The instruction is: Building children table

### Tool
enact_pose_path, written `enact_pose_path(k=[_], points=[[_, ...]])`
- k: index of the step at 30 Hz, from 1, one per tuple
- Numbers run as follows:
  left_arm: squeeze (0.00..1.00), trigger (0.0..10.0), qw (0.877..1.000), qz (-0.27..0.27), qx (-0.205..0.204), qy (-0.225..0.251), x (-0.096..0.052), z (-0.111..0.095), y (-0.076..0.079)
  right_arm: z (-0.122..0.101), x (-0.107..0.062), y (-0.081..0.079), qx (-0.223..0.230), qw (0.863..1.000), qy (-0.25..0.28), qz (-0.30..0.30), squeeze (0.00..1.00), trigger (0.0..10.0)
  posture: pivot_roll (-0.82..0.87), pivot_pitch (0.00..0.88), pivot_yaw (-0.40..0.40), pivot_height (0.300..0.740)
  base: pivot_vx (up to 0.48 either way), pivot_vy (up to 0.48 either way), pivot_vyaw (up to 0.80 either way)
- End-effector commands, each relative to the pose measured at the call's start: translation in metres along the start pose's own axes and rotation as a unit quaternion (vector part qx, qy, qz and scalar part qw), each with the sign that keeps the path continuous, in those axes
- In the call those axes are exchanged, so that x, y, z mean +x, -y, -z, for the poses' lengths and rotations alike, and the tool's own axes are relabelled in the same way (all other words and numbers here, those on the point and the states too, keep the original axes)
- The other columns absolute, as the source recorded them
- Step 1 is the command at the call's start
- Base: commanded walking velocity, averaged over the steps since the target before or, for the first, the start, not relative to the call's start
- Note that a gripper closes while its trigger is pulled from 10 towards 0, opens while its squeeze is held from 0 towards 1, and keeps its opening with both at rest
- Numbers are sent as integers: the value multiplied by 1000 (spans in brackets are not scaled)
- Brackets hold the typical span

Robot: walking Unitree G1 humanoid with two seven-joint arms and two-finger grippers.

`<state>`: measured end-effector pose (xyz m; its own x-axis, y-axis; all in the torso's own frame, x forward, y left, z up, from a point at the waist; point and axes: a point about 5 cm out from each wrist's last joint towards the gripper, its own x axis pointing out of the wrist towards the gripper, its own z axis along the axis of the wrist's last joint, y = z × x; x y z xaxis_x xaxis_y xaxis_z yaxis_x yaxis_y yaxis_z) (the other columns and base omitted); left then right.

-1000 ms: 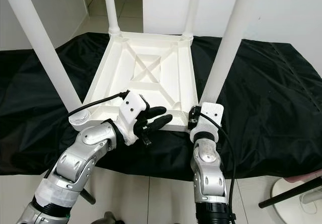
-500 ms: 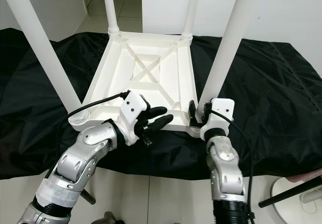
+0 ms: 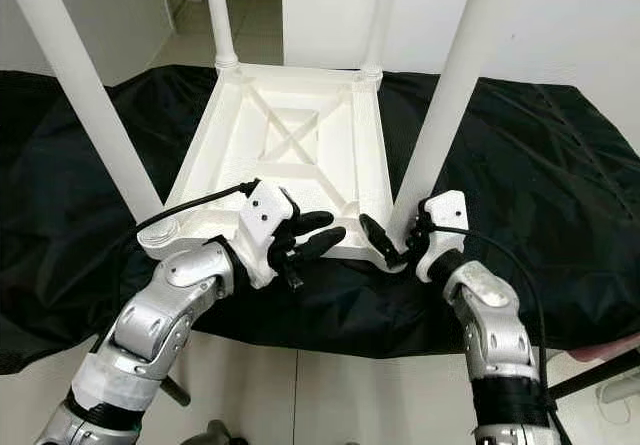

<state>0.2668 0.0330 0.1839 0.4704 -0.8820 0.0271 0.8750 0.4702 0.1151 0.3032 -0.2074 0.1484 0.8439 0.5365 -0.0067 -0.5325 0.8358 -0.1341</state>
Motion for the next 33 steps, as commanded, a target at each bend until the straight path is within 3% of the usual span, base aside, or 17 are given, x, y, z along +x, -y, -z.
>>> enact_pose_path(k=[1,2,3,8,9,18,19,22,33], points=[[0,10000,1000,-15,0,1,2,-2,-1,6,1,1,-3,1000,-11,-21,0,8471,-23,0,16,740,0,0,0],[0,10000,1000,-15,0,1,2,-2,-1,6,1,1,-3,1000,-11,-21,0,8471,-23,0,16,740,0,0,0],[0,10000,1000,-15,0,2,2,-2,-1,9,2,3,-9,999,-21,-26,0,2510,-20,0,14,740,0,0,0],[0,10000,1000,-16,-1,3,2,-3,-1,13,1,7,-14,999,-29,-41,0,2510,-20,0,14,740,0,0,0],[0,10000,1000,-16,0,2,2,-3,-1,15,0,9,-15,999,-31,-41,0,0,-19,0,14,740,0,0,0],[0,10000,1000,-17,2,-1,1,-1,0,22,0,9,-8,999,-30,-45,0,0,-16,3,12,740,0,0,0],[0,10000,1000,-17,3,-2,1,-1,1,23,0,8,-8,999,-29,-42,0,10000,-16,3,12,740,0,0,0],[0,10000,1000,-18,3,-2,1,-1,1,24,0,7,-11,999,-31,-37,0,10000,-16,3,12,740,0,0,0],[0,10000,1000,-21,1,-5,0,1,1,18,8,-4,-14,997,-18,78,0,10000,-12,10,8,740,0,0,0]])
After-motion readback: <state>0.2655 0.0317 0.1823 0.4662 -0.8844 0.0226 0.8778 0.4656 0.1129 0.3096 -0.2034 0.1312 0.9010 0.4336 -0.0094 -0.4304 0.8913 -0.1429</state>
